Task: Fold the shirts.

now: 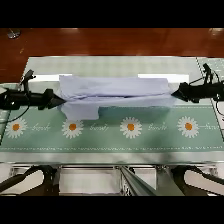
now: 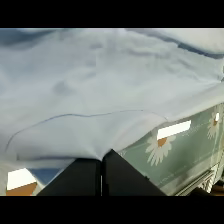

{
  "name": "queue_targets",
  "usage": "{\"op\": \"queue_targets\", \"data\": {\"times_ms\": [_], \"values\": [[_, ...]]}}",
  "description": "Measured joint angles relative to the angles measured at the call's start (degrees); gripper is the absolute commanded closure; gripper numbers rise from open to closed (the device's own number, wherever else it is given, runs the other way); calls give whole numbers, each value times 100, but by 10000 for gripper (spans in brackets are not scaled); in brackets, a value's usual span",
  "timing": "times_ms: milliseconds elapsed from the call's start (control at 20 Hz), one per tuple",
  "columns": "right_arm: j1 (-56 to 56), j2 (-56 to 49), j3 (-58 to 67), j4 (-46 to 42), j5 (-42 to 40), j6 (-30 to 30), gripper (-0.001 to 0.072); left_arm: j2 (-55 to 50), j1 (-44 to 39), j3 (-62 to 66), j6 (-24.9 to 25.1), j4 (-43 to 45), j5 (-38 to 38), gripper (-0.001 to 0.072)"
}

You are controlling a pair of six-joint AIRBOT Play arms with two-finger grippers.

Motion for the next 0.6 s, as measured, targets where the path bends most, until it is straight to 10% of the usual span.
{"op": "queue_targets", "data": {"times_ms": [400,450,500,550,600], "values": [[275,-2006,2168,295,-142,361,671,-2852,-404,3233,-922,26,-35,683],[302,-2188,2323,308,-125,385,474,-3119,-417,3547,-1012,22,-61,652],[321,-2352,2465,363,-107,402,152,-3335,-426,3779,-1102,35,-122,368],[332,-2472,2577,391,-98,402,82,-3504,-428,3987,-1174,39,-162,17],[315,-2559,2693,411,-4,396,83,-3620,-426,4140,-1220,26,-164,6]]}}
